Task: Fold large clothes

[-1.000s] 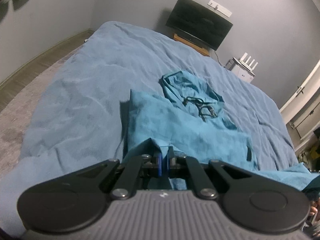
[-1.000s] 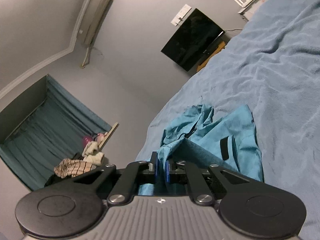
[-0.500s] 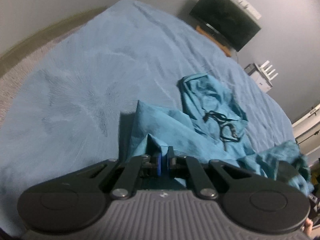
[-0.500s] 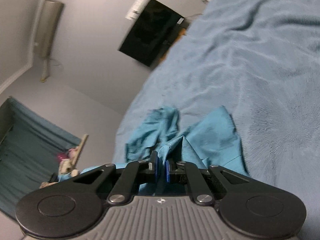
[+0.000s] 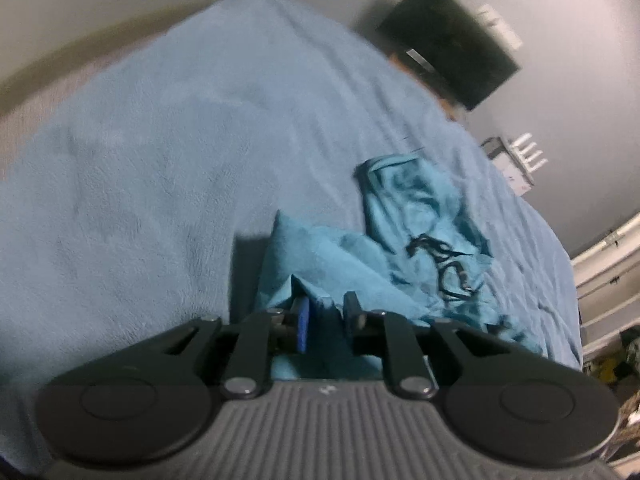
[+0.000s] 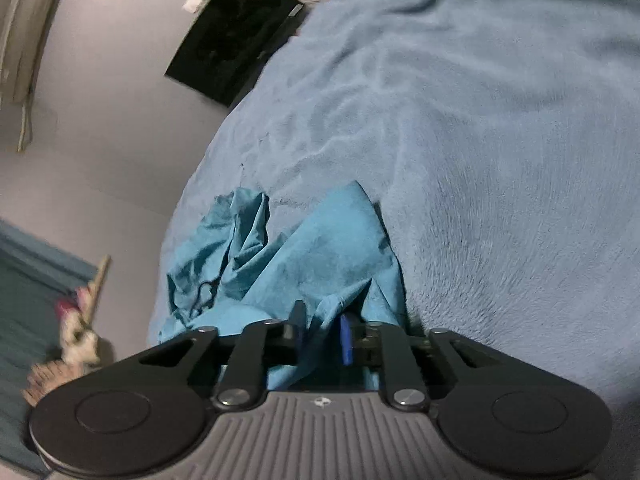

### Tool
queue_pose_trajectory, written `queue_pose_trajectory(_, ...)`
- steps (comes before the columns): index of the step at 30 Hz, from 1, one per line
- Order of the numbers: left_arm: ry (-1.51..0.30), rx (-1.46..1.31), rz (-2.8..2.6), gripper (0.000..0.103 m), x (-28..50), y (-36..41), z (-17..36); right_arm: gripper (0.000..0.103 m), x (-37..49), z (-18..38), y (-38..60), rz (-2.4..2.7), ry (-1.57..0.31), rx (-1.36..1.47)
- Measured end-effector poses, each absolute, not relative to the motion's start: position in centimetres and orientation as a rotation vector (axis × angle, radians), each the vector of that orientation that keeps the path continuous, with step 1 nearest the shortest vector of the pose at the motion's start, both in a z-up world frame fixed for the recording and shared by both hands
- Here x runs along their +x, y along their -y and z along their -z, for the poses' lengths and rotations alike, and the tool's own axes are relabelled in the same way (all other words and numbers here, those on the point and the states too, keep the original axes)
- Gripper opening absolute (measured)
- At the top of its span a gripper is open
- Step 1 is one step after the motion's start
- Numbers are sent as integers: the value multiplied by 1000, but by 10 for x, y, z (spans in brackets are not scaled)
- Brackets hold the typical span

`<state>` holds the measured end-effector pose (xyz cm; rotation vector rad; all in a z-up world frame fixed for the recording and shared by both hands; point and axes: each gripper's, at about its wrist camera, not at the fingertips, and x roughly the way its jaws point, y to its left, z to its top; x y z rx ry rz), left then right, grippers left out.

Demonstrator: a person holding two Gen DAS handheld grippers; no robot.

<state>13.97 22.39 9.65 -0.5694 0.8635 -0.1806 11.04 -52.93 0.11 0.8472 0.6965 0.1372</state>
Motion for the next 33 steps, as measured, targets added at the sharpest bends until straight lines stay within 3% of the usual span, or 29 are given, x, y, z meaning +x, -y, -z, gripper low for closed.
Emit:
queue_pose_trajectory(1,-840,-536,182,18,132,-223,-104,42,106,-9,525,-142,-681,797)
queue_pose_trajectory(3,-794,-454,187,28,117,-217,-116,46,96,-26,517,-167,-661,697)
queue_pose_trajectory(9,-859,-321,256,29,89,-192,-122,47,66,-58,488,-293,-633,424)
queue_pose_trajectory(18,-992,-184,440,29,99,-121,-92,44,92,-56,425,-503,-731,360)
queue_pose_trajectory(27,-817,-290,276,29,176,-126,-102,44,170,-72,426,-393,-633,464)
queue_pose_trajectory(33,-776,-319,102,29,223,-157,-100,42,221,-52,455,-198,-659,542)
